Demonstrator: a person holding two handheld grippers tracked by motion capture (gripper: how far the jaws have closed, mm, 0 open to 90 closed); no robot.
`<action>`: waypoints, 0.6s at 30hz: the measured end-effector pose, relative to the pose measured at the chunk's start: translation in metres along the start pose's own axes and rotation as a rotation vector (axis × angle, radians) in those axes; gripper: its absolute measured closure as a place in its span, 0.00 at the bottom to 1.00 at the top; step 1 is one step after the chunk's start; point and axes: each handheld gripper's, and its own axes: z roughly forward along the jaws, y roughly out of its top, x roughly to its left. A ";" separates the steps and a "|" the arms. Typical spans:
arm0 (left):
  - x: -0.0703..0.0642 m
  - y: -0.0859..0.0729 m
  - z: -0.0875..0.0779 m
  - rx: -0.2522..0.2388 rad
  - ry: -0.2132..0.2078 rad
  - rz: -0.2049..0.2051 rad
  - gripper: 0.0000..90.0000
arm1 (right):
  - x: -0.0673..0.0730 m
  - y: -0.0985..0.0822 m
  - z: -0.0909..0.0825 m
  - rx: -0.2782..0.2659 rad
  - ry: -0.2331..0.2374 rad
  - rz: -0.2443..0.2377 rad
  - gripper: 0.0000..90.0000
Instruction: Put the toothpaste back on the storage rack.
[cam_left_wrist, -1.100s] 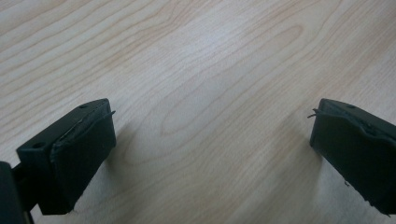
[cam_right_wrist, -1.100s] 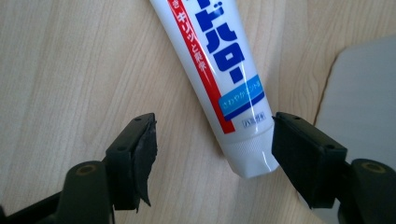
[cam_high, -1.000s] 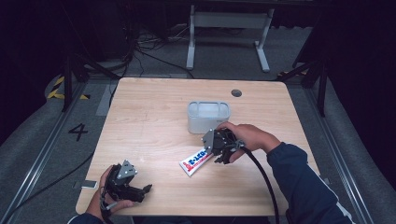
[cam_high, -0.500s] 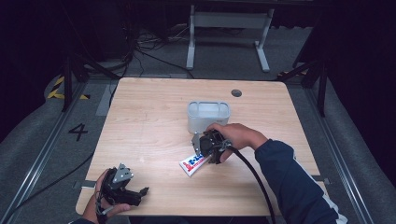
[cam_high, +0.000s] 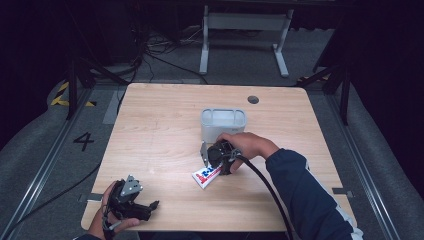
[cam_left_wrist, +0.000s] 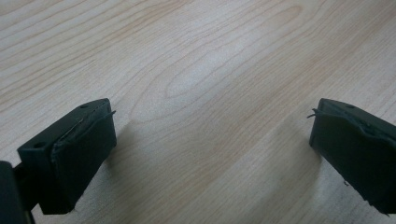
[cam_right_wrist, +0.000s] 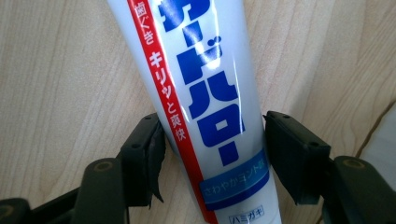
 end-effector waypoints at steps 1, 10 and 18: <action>0.000 0.000 0.000 0.000 0.000 0.001 0.01 | 0.000 0.001 0.001 0.002 0.005 0.000 0.45; 0.000 0.000 0.000 0.002 0.000 0.005 0.01 | -0.004 0.000 0.005 -0.014 0.042 0.024 0.47; 0.001 0.000 0.000 0.003 -0.001 0.010 0.01 | -0.008 -0.001 0.006 -0.019 0.078 0.040 0.49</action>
